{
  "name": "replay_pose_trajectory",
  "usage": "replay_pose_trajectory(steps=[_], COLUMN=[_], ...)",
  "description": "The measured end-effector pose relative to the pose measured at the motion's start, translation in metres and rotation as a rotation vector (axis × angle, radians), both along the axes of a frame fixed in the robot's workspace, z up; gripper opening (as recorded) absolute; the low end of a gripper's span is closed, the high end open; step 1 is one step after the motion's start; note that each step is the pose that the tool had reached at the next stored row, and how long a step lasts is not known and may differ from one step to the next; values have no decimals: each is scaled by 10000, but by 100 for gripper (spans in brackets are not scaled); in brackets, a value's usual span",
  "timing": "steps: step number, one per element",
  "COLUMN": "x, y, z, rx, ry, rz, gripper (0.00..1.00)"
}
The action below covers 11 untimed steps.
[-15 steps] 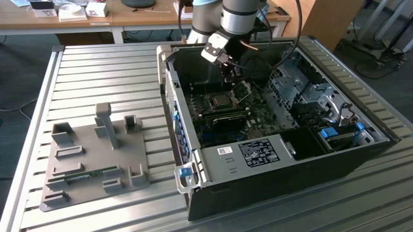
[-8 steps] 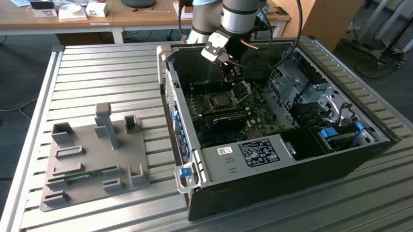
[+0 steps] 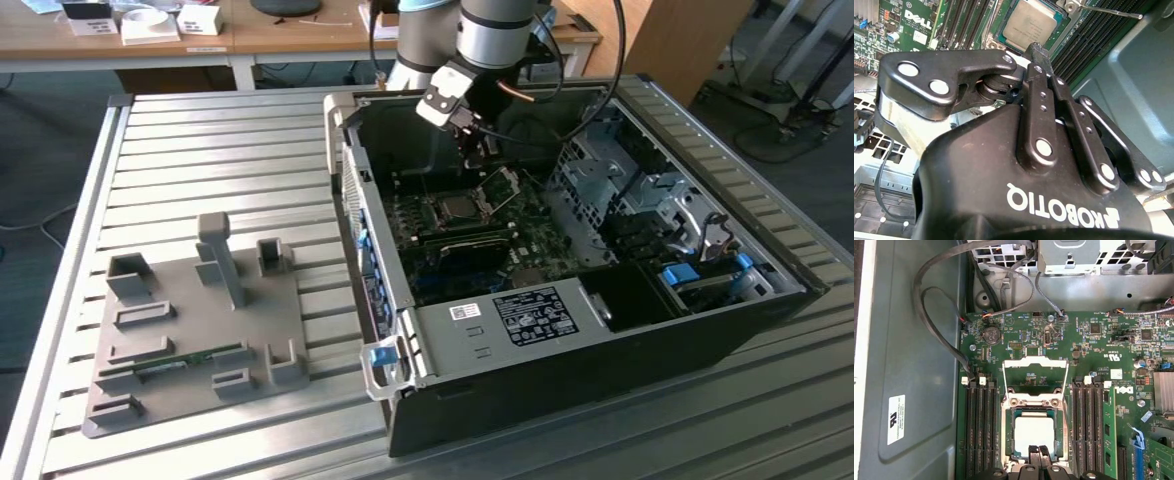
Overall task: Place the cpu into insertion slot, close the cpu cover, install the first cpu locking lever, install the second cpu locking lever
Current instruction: 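Close the cpu cover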
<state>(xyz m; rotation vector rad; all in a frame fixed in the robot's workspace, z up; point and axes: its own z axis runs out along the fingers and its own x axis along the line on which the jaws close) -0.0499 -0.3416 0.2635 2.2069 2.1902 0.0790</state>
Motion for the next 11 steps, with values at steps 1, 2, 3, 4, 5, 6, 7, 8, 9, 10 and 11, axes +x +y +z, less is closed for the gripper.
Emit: replay_pose_trajectory(steps=[1, 2, 3, 4, 5, 6, 7, 8, 9, 10, 11], x=[0, 0, 0, 0, 0, 0, 0, 0, 0, 0, 0], y=[0, 0, 0, 0, 0, 0, 0, 0, 0, 0, 0], z=[0, 3, 8, 13, 19, 27, 35, 46, 57, 64, 67], rx=[1, -2, -5, -4, 0, -1, -1, 0, 0, 0, 1], ry=[0, 1, 3, 3, 0, 1, 1, 0, 0, 1, 0], rz=[0, 0, 0, 0, 0, 0, 0, 0, 0, 0, 0], gripper=[11, 11, 11, 11, 11, 11, 11, 11, 11, 11, 11])
